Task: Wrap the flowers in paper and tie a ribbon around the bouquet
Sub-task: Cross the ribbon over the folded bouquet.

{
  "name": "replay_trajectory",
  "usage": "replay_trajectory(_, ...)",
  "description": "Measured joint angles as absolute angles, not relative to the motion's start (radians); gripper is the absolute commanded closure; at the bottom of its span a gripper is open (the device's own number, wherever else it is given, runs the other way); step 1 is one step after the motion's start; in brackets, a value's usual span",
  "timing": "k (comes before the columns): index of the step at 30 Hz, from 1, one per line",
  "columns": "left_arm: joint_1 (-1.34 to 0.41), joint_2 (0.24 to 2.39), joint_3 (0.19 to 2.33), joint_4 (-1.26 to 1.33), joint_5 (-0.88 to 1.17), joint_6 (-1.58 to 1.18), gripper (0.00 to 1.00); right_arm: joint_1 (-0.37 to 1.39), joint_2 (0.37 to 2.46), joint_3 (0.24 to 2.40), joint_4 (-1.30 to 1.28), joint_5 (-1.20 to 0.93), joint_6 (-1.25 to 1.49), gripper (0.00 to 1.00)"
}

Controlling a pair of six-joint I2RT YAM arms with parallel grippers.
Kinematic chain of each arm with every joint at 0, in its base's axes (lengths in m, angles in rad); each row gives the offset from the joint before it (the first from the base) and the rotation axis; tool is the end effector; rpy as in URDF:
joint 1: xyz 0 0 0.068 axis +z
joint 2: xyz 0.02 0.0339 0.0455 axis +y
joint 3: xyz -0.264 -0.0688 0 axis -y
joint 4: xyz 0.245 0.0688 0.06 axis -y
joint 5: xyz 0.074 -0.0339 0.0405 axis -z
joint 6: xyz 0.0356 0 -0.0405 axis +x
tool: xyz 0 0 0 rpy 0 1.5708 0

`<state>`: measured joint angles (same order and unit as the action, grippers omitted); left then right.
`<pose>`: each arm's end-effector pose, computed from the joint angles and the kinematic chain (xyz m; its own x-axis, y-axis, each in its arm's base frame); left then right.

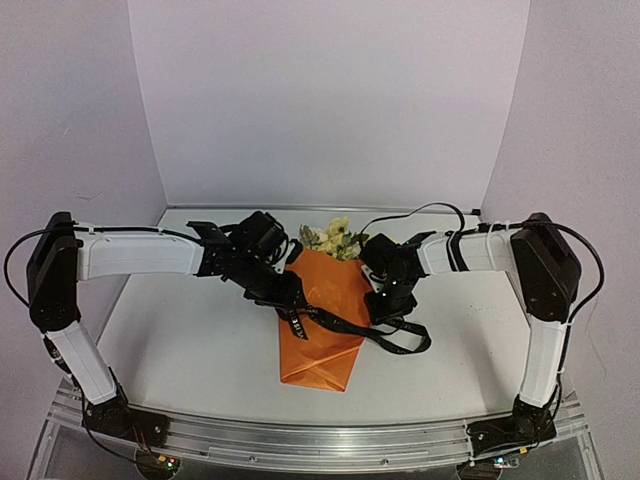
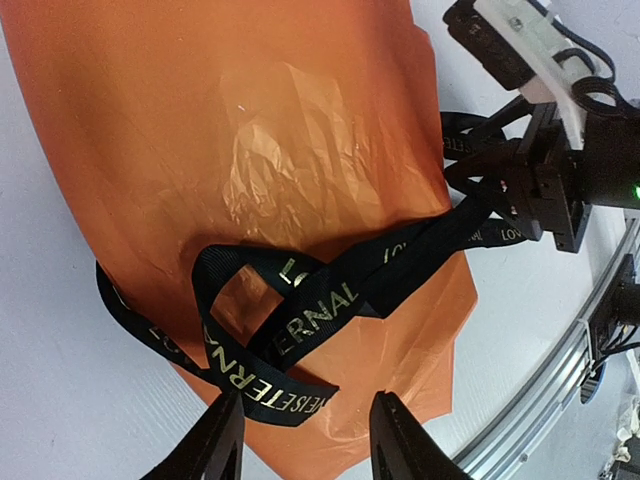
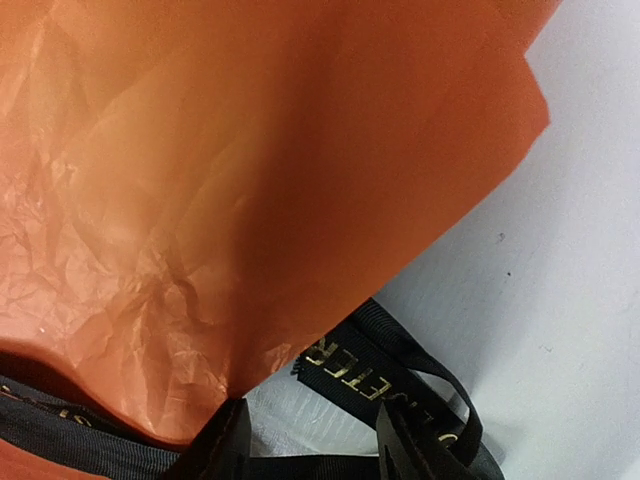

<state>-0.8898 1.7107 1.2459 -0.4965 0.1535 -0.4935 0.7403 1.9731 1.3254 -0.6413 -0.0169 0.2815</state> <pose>0.2257 -0.2872 0.2292 -0.8444 0.2985 -0.4448 0.4802 0.7898 -0.3816 0.2841 0.2604 0.1512 -0.8695 -0.4182 -0.2626 -0.4542 0.8860 0.0928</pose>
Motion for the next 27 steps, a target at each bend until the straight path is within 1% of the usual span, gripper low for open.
replay_trajectory(16,-0.819,1.819,1.285,-0.496,0.153,-0.503,0.55,0.740,1.957,1.310,-0.628,0.014,0.276,0.54)
replay_trajectory(20,-0.819,1.837,1.297,-0.493,0.157,-0.497,0.57,0.740,1.976,1.311,-0.629,0.036,0.268,0.53)
replay_trajectory(24,-0.817,1.861,1.304,-0.489,0.158,-0.495,0.61,0.740,1.998,1.322,-0.631,0.047,0.263,0.53)
replay_trajectory(27,-0.816,1.877,1.304,-0.488,0.159,-0.494,0.65,0.740,2.009,1.337,-0.637,0.052,0.262,0.56)
